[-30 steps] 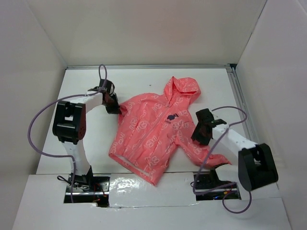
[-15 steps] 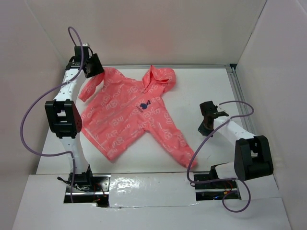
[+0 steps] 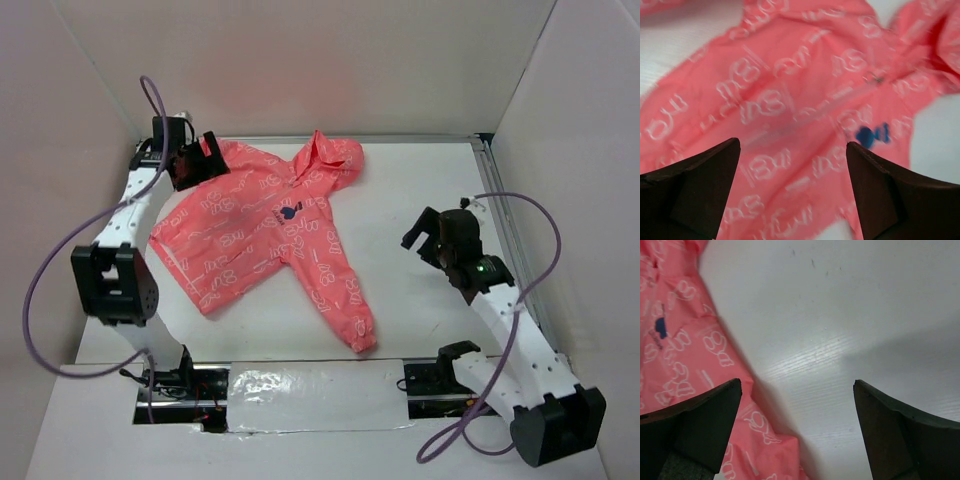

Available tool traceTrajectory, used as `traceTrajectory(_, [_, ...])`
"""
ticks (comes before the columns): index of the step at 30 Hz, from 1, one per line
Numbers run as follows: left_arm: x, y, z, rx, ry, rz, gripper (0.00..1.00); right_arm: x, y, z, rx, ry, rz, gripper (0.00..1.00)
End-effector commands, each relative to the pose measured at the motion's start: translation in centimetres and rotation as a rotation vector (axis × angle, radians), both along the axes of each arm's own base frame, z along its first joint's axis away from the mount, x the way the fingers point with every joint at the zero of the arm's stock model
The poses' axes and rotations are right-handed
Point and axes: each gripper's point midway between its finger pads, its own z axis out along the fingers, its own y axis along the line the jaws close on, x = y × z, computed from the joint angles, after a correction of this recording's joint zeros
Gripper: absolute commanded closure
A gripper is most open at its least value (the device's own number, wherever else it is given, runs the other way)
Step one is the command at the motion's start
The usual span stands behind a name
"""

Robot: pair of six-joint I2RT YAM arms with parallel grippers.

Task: Zip up the jacket

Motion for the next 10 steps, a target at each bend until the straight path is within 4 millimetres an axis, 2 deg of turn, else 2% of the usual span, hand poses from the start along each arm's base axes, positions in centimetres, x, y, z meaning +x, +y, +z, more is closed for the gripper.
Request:
traceTrajectory(1, [-3.2, -4.6, 6.3, -0.106, -0.163, -0.093, 0.01, 0.1, 0.0, 3.9, 0.041, -0.133, -0.021, 0.00])
traceTrajectory(2, [-4.6, -5.9, 4.6, -0.129, -0.128, -0.116, 0.01, -0.2, 0.2, 4.0, 0.043, -0.139, -0.005, 0.00])
traceTrajectory(3, [-5.8, -6.6, 5.6, -0.138, -0.155, -0.135, 0.01, -0.8, 0.0, 4.3, 0.052, -0.143, -0.021, 0.00])
traceTrajectory(5, [-8.1, -7.7, 5.1, -0.161, -0.139, -0.154, 0.01, -1.3, 0.3, 5.1, 0.064, -0.170, 0.001, 0.00])
traceTrajectory(7, [-9.6, -8.1, 4.0, -0.168, -0.105, -0.156, 0.01, -1.9, 0.5, 4.8, 0.063, -0.161, 0.022, 0.00])
traceTrajectory(8, [-10.4, -8.7, 4.7, -0.167, -0.125, -0.174, 0.01, -2.3, 0.6, 5.1, 0.059, -0.180, 0.035, 0.00])
traceTrajectory(10, [-11.5, -8.8, 3.8, -0.159, -0.115, -0.176, 0.01, -2.7, 0.5, 5.0, 0.053, -0.190, 0.036, 0.00])
